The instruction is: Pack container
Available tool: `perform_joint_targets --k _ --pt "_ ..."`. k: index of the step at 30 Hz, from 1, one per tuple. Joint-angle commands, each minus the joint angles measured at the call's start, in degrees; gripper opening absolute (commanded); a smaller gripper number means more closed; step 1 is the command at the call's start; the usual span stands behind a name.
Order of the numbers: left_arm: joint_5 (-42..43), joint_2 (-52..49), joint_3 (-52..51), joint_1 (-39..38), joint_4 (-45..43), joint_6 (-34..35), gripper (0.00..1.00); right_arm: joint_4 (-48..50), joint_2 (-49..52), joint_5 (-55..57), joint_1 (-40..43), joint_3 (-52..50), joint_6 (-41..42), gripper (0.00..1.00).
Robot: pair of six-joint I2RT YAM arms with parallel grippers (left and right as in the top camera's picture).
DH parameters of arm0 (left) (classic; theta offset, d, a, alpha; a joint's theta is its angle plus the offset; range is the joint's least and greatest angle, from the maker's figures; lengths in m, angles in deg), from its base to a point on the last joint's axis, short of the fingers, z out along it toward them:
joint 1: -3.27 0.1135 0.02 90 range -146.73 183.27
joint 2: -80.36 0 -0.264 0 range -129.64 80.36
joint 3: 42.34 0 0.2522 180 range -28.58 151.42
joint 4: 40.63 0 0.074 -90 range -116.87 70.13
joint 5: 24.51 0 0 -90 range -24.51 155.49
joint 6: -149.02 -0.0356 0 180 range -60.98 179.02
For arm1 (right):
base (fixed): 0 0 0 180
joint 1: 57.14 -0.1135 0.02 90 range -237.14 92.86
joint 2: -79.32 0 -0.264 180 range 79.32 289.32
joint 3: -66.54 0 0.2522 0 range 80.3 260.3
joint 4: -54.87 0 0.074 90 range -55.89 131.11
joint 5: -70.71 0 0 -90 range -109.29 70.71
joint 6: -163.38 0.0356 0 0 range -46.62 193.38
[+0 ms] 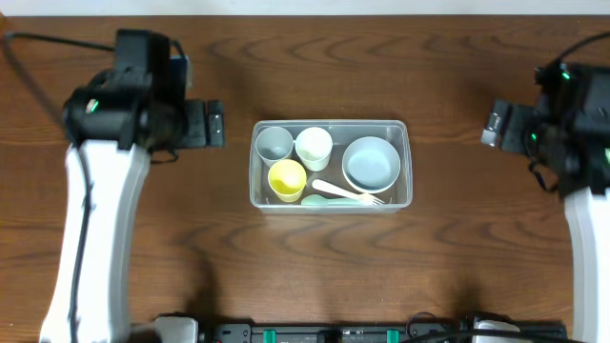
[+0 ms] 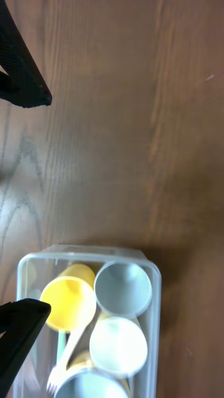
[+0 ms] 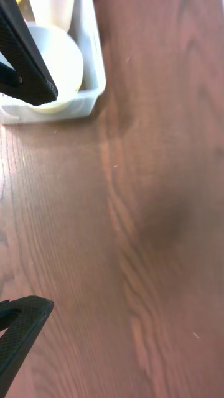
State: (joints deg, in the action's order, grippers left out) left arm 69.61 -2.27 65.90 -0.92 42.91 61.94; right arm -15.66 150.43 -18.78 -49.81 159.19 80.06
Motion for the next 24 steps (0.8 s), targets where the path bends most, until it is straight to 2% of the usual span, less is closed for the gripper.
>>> perform_joint_targets --k 1,4,9,14,19,24 --pt "-0.2 8.8 -1.7 0.2 -0.3 -0.7 0.98 0.3 -9.4 0.3 0.0 -2.4 1.0 0.99" --pt "-0.2 16.9 -5.7 0.2 -1.7 -0.7 0.98 0.8 -17.2 -0.1 -1.0 -7.1 -0.3 0.99" --pt "-0.2 33.0 -17.9 0.2 -5.9 -0.3 0.98 1.0 -30.5 -0.2 -3.1 -19.4 -0.6 0.99" --pt "-0.2 49.4 -29.5 0.2 -8.5 2.5 0.98 -0.9 -41.1 -1.7 -3.5 -28.7 3.4 0.99" --pt "-0.2 60.2 -34.2 0.2 -8.2 4.9 0.98 -3.5 -45.3 -2.0 -3.5 -31.5 4.0 0.99" --pt "-0.2 63.4 -34.3 0.2 -6.5 4.9 0.98 -4.0 -45.2 -2.4 -3.5 -31.6 4.6 0.99"
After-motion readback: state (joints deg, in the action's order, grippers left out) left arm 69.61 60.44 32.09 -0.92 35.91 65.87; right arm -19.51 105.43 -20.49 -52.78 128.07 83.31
